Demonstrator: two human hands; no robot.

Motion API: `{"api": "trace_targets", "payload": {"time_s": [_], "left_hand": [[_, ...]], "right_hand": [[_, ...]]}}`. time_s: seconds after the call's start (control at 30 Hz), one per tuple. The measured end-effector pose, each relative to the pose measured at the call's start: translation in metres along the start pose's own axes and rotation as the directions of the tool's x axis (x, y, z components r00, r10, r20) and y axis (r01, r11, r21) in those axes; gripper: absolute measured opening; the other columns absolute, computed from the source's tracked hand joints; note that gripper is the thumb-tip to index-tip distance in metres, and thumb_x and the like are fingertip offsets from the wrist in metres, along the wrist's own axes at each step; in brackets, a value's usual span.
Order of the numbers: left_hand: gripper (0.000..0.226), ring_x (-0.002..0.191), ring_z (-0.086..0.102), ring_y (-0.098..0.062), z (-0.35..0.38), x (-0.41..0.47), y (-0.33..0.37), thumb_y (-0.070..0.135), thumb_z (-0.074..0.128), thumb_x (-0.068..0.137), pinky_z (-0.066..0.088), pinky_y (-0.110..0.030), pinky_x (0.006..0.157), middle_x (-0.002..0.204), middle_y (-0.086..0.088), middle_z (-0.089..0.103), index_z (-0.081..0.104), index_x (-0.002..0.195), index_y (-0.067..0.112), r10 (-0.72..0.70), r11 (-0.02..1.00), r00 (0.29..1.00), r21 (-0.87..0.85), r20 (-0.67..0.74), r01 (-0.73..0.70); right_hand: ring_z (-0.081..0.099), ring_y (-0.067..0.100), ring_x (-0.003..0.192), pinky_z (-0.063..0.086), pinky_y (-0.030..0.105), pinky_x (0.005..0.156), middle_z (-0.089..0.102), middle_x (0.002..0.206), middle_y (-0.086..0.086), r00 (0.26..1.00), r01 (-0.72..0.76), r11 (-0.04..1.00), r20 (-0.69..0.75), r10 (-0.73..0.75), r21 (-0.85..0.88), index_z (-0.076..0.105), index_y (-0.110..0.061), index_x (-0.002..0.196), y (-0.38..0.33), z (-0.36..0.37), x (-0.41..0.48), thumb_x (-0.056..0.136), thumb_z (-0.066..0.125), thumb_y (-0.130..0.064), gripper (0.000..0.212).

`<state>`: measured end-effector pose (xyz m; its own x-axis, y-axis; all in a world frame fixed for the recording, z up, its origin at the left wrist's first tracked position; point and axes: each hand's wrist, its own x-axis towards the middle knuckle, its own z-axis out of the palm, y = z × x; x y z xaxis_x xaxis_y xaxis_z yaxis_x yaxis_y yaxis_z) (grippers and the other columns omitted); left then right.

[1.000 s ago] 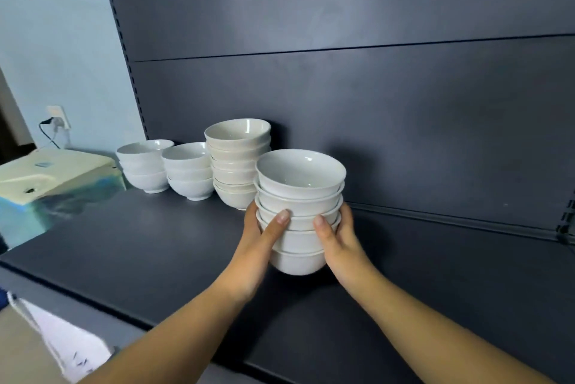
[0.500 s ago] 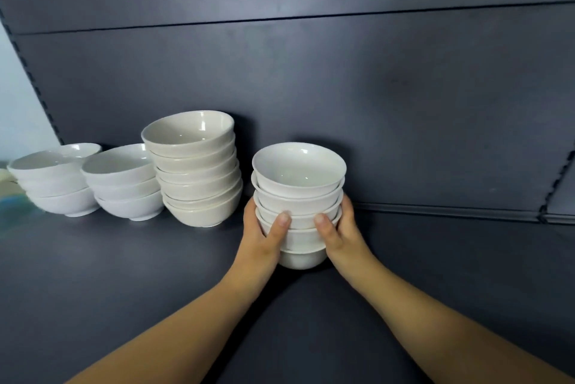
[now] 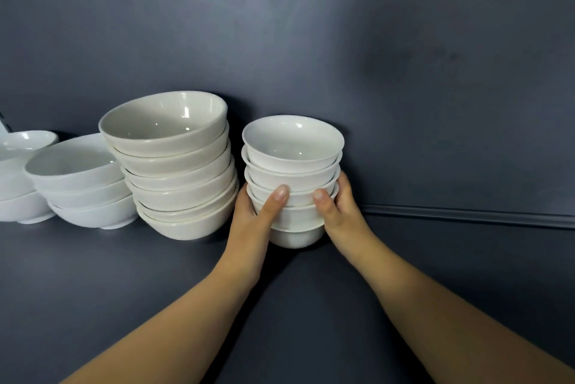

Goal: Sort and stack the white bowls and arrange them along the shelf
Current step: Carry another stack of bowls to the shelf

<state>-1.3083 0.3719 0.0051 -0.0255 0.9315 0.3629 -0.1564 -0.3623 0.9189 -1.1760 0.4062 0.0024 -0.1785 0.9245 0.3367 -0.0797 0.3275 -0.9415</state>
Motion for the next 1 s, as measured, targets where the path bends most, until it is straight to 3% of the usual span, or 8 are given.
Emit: {"api": "trace_targets", "payload": {"time_s": [0.17, 0.3, 0.47, 0.53, 0.6, 0.67, 0.8, 1.0], "left_hand": [[0.078, 0.122, 0.053, -0.018, -0.001, 0.003, -0.002, 0.053, 0.069, 0.07, 0.037, -0.042, 0.106, 0.13, -0.003, 0.058, 0.045, 0.134, 0.014, 0.017, 1.0, 1.0, -0.012, -0.02, -0.017], [0.074, 0.123, 0.052, -0.014, 0.003, 0.0, 0.001, 0.051, 0.065, 0.074, 0.038, -0.036, 0.104, 0.132, -0.001, 0.057, 0.044, 0.135, 0.015, 0.03, 0.999, 0.998, 0.032, -0.049, -0.028], [0.046, 0.107, 0.053, 0.01, 0.01, -0.025, 0.007, 0.04, 0.055, 0.09, 0.039, -0.001, 0.085, 0.121, 0.014, 0.059, 0.049, 0.129, 0.017, -0.019, 0.979, 0.98, 0.194, -0.198, 0.058], [0.034, 0.098, 0.055, 0.003, 0.01, -0.042, 0.012, 0.03, 0.049, 0.094, 0.037, 0.003, 0.076, 0.107, 0.009, 0.06, 0.053, 0.119, 0.008, -0.042, 0.968, 0.955, 0.224, -0.295, 0.112], [0.034, 0.111, 0.053, -0.01, 0.006, -0.064, 0.025, 0.026, 0.048, 0.095, 0.038, -0.011, 0.094, 0.117, 0.0, 0.059, 0.054, 0.122, 0.005, -0.075, 0.964, 0.944, 0.219, -0.32, 0.151], [0.029, 0.111, 0.054, -0.005, 0.006, -0.093, 0.044, 0.024, 0.051, 0.094, 0.039, -0.019, 0.098, 0.117, 0.004, 0.06, 0.057, 0.12, 0.013, -0.041, 0.952, 0.969, 0.286, -0.242, 0.111], [0.024, 0.092, 0.05, 0.022, 0.003, -0.16, 0.088, 0.04, 0.053, 0.083, 0.035, -0.001, 0.086, 0.099, 0.027, 0.057, 0.059, 0.104, 0.03, 0.31, 0.801, 0.938, 0.49, 0.152, -0.344], [0.018, 0.09, 0.051, 0.021, 0.006, -0.265, 0.11, 0.03, 0.046, 0.086, 0.036, -0.002, 0.084, 0.093, 0.027, 0.056, 0.062, 0.095, 0.027, 0.407, 0.768, 0.817, 0.331, 0.408, -0.548]], "right_hand": [[0.051, -0.001, 0.117, 0.043, 0.016, 0.096, 0.051, 0.13, -0.011, 1.0, -0.005, 1.0, 0.024, 0.005, -0.001, 0.031, -0.019, 0.139, 0.006, 0.001, 0.006, 0.043, 0.067, -0.079, 0.118], [0.052, 0.002, 0.115, 0.043, 0.017, 0.093, 0.052, 0.128, -0.008, 1.0, -0.006, 1.0, 0.015, 0.007, -0.03, 0.037, -0.025, 0.129, 0.002, 0.002, 0.002, 0.059, 0.062, -0.057, 0.081], [0.045, 0.011, 0.117, 0.036, 0.023, 0.096, 0.043, 0.138, 0.002, 0.983, -0.114, 0.974, -0.162, 0.083, -0.198, 0.037, -0.018, 0.135, -0.013, 0.0, -0.027, 0.086, 0.059, -0.038, 0.058], [0.047, 0.013, 0.117, 0.036, 0.023, 0.095, 0.044, 0.138, 0.003, 0.965, -0.173, 0.953, -0.237, 0.113, -0.247, 0.041, -0.014, 0.134, -0.02, -0.001, -0.05, 0.089, 0.056, -0.033, 0.051], [0.051, 0.01, 0.108, 0.037, 0.018, 0.088, 0.053, 0.129, 0.002, 0.954, -0.194, 0.931, -0.282, 0.105, -0.309, 0.053, -0.014, 0.124, -0.036, -0.004, -0.081, 0.089, 0.057, -0.028, 0.038], [0.053, 0.007, 0.094, 0.038, 0.007, 0.077, 0.063, 0.111, 0.0, 0.947, -0.173, 0.901, -0.318, 0.041, -0.399, 0.063, -0.013, 0.109, -0.054, -0.008, -0.119, 0.089, 0.059, -0.021, 0.023], [0.056, -0.009, 0.073, 0.038, -0.002, 0.068, 0.061, 0.08, -0.022, 0.953, -0.102, 0.853, -0.295, -0.063, -0.511, 0.063, -0.028, 0.079, -0.095, 0.009, -0.208, 0.087, 0.06, -0.016, 0.015], [0.055, -0.009, 0.073, 0.038, 0.003, 0.071, 0.06, 0.071, -0.023, 0.903, -0.115, 0.726, -0.376, -0.209, -0.678, 0.069, -0.021, 0.079, -0.133, 0.059, -0.353, 0.083, 0.063, -0.017, 0.008]]}}
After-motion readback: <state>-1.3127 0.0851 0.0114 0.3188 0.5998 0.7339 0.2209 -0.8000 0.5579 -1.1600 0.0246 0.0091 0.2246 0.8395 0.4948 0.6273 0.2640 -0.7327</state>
